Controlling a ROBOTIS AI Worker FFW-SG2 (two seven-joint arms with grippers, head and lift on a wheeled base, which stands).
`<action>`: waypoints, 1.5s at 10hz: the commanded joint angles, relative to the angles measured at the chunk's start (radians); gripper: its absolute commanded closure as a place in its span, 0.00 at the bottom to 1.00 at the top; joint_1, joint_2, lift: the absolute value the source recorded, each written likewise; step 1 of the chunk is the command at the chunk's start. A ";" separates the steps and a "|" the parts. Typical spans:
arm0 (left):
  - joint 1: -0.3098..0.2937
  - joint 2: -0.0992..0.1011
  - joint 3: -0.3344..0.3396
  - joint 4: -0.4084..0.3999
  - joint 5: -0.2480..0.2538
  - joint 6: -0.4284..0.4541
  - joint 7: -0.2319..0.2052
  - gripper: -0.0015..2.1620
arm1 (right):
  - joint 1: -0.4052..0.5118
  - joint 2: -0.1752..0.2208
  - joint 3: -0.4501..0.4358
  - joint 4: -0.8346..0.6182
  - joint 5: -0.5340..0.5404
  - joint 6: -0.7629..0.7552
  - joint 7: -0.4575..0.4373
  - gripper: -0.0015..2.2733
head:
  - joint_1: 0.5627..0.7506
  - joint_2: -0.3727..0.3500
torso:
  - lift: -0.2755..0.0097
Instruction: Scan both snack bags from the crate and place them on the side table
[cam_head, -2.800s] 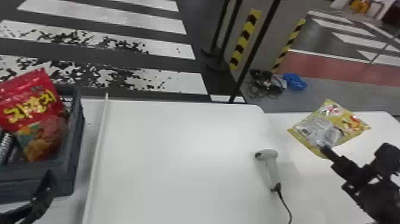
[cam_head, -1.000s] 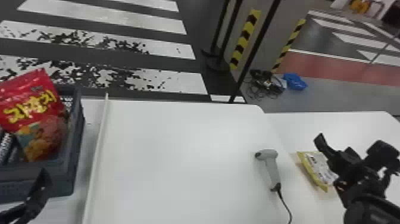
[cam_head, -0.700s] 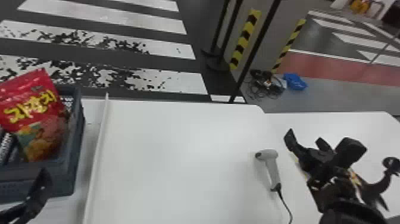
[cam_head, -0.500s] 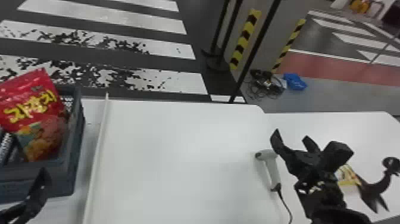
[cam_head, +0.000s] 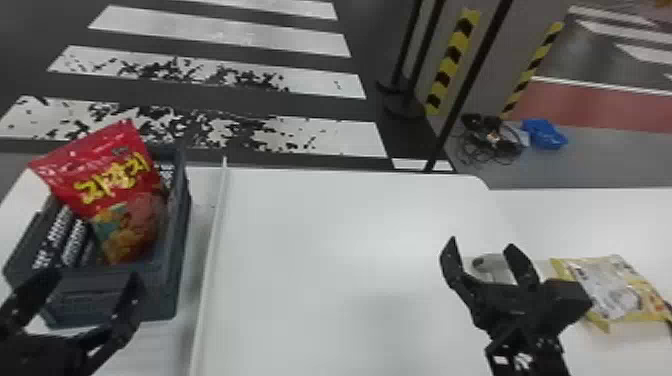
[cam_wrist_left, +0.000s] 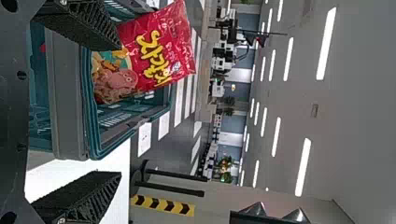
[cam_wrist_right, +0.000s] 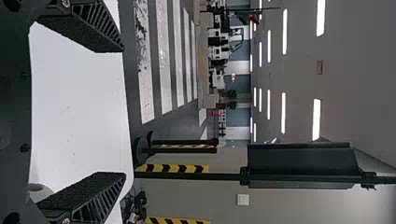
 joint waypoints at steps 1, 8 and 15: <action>-0.002 -0.002 -0.001 0.001 -0.002 0.003 -0.001 0.02 | 0.031 0.016 0.050 0.004 0.022 -0.050 -0.019 0.02 | 0.70 0.26 | 0.63; -0.012 0.001 -0.014 -0.028 -0.006 0.030 -0.008 0.02 | 0.080 0.024 0.139 0.027 0.050 -0.127 -0.068 0.03 | 0.70 0.36 | 0.63; -0.149 0.013 0.089 -0.160 0.057 0.362 -0.041 0.01 | 0.080 -0.005 0.141 0.040 0.030 -0.114 -0.068 0.03 | 0.70 0.38 | 0.63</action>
